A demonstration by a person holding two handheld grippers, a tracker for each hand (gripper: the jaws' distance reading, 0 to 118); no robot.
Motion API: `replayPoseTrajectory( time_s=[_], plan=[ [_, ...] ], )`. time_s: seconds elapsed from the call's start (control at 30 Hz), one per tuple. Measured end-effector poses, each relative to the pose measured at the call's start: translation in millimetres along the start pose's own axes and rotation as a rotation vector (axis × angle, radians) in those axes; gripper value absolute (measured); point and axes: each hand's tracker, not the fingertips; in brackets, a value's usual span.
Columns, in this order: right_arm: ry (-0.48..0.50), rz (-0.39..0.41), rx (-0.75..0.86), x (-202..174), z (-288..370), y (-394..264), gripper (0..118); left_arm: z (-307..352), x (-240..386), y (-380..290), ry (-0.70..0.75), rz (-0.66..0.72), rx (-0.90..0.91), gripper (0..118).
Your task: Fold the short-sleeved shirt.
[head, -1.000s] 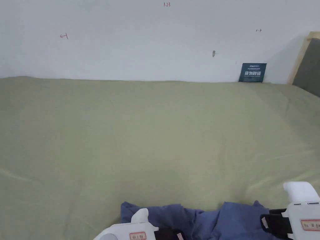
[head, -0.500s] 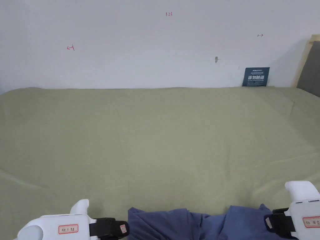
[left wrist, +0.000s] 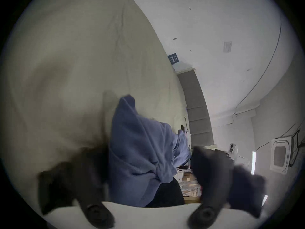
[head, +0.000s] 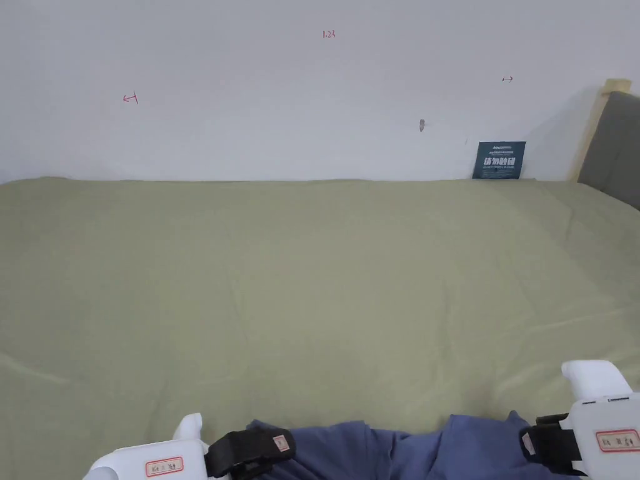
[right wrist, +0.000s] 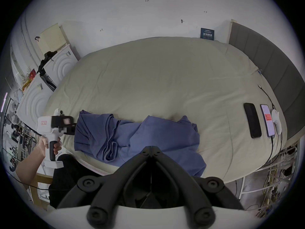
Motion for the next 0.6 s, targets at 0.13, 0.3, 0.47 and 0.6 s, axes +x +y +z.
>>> replayPoseTrajectory(
  time_s=[0.13,0.3,0.47,0.6],
  plan=[
    [0.012,0.005,-0.007,-2.2,-0.1,-1.0,0,-18.2,6.1,-10.0,0.213,-0.004,-0.082,12],
    [-0.005,0.021,-0.004,1.2,6.5,2.2,0,16.0,24.3,5.8,0.200,0.013,-0.066,11],
    [-0.005,0.026,0.017,4.3,9.1,10.3,0,92.0,49.6,26.9,0.363,-0.057,0.030,11],
    [-0.004,0.046,0.005,-1.4,-1.1,14.2,0,145.3,72.9,30.7,0.562,-0.043,0.078,11]
  ],
)
